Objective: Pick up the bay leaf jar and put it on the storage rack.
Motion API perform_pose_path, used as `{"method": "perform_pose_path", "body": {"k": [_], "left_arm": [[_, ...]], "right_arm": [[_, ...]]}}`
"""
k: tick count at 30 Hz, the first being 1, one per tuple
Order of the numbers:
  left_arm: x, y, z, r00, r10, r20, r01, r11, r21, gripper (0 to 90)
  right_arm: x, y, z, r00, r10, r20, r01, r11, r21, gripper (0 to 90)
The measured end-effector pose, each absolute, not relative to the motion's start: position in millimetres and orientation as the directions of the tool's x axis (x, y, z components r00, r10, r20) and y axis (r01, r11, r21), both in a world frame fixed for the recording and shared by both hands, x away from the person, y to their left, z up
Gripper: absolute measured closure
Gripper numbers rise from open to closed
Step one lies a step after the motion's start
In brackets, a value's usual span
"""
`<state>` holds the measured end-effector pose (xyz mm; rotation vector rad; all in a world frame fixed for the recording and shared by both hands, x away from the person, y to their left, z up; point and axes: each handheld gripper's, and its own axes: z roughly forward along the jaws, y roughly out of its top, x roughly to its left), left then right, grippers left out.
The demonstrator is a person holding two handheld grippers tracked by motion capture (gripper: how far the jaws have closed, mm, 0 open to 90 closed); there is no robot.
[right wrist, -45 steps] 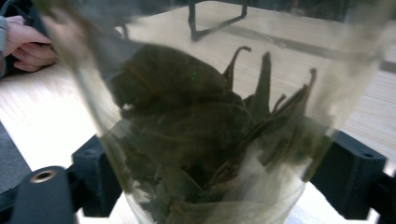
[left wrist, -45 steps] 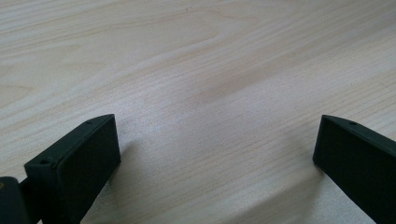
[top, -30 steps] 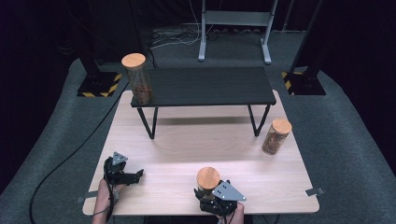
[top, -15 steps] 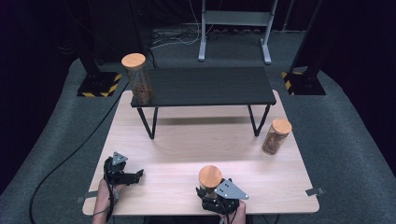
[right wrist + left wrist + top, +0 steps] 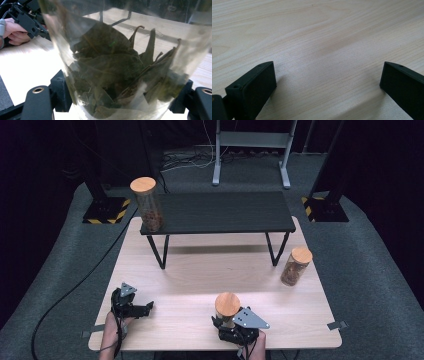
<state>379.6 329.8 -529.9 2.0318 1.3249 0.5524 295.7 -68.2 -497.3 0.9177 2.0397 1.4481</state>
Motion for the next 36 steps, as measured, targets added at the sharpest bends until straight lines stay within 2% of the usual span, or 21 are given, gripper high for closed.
{"method": "perform_pose_path", "body": {"k": [36], "left_arm": [[379,329,-530,0.399,0.917,0.001,0.645,-0.282,0.71,0.0]], "right_arm": [[324,-78,-472,-0.663,0.748,-0.01,0.223,0.21,0.952,24.8]]}}
